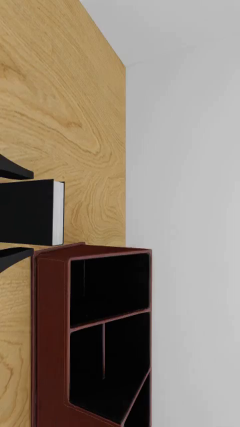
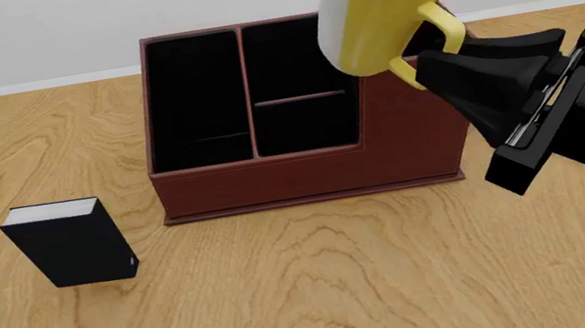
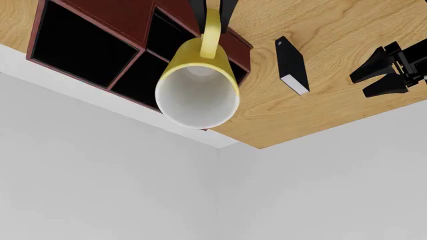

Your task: Pick up the yellow and white mug and place it to the right of the caddy.

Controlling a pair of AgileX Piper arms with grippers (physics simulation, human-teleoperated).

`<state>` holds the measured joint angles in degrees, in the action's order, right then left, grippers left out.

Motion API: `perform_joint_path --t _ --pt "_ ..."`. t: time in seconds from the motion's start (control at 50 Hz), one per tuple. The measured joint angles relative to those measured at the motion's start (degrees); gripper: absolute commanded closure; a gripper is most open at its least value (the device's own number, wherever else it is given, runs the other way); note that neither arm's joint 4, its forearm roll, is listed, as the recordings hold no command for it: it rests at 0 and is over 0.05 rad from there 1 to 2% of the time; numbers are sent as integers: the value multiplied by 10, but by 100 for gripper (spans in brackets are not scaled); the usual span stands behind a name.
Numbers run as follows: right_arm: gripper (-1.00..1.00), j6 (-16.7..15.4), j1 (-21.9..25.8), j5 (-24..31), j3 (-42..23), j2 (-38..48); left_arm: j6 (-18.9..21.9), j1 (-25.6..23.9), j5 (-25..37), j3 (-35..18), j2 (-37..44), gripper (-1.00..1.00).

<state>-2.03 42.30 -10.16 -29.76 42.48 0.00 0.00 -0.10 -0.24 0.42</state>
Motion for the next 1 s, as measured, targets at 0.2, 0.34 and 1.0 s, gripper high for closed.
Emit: perform_joint_path --t 0.2,0.34,1.0 --pt "100 0 -9 7 -7 -3 0 0 0 0 0 -100" --pt "100 1 -19 14 -14 -4 0 0 0 0 0 -100" --pt "100 -7 -75 26 -31 -11 0 0 0 0 0 -100"
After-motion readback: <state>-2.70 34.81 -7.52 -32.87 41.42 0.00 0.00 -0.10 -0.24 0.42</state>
